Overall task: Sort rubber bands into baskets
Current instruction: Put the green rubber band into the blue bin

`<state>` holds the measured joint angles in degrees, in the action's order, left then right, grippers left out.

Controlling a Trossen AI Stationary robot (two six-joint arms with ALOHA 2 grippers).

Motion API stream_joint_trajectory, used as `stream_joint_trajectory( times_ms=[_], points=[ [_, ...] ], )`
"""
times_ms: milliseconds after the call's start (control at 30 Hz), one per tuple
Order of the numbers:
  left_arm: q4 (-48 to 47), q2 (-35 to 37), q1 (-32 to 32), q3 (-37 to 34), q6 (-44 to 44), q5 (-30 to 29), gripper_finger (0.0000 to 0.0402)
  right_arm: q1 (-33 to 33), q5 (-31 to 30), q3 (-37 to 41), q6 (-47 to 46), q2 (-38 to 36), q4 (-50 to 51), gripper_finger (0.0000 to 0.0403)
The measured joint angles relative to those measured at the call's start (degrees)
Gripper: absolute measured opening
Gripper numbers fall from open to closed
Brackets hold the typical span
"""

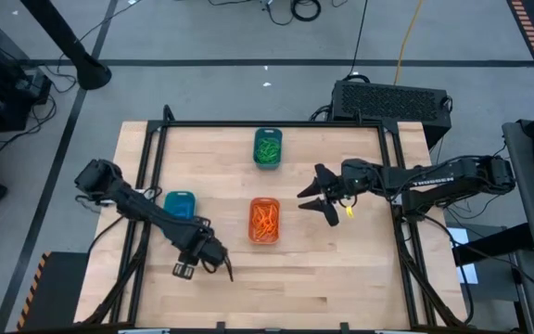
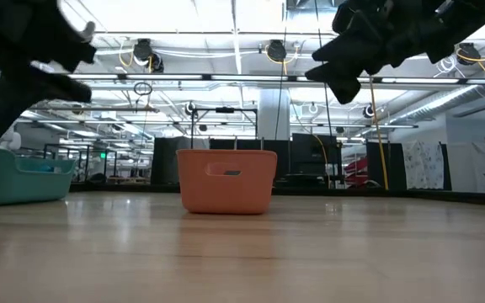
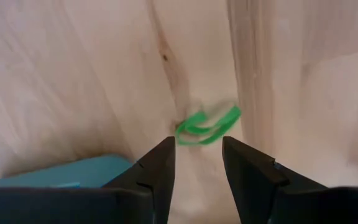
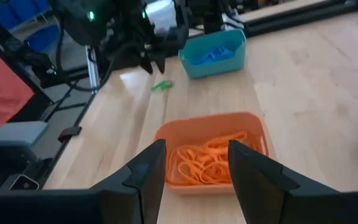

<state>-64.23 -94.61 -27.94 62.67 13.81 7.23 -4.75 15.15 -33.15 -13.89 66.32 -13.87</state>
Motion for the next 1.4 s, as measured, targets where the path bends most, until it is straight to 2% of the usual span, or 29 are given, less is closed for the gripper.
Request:
stream_joint_trajectory(
  times_ms=[267,500,1400],
  points=[
    [5.55,0.02,-1.81,-5.54,0.87,-0.45,0.0139,0.0,-0.02,0.0,1.07,0.0,-1.29,0.0164],
    [15.05,0.02,-1.81,-8.71,-0.18,-0.22,0.0139,0.0,-0.02,0.0,1.09,0.0,-0.41,0.0164],
    [16.16,-2.25,-1.53,-12.33,0.07,4.96,0.0138,0.0,-0.02,0.0,1.53,0.0,0.11,0.0164]
  ],
)
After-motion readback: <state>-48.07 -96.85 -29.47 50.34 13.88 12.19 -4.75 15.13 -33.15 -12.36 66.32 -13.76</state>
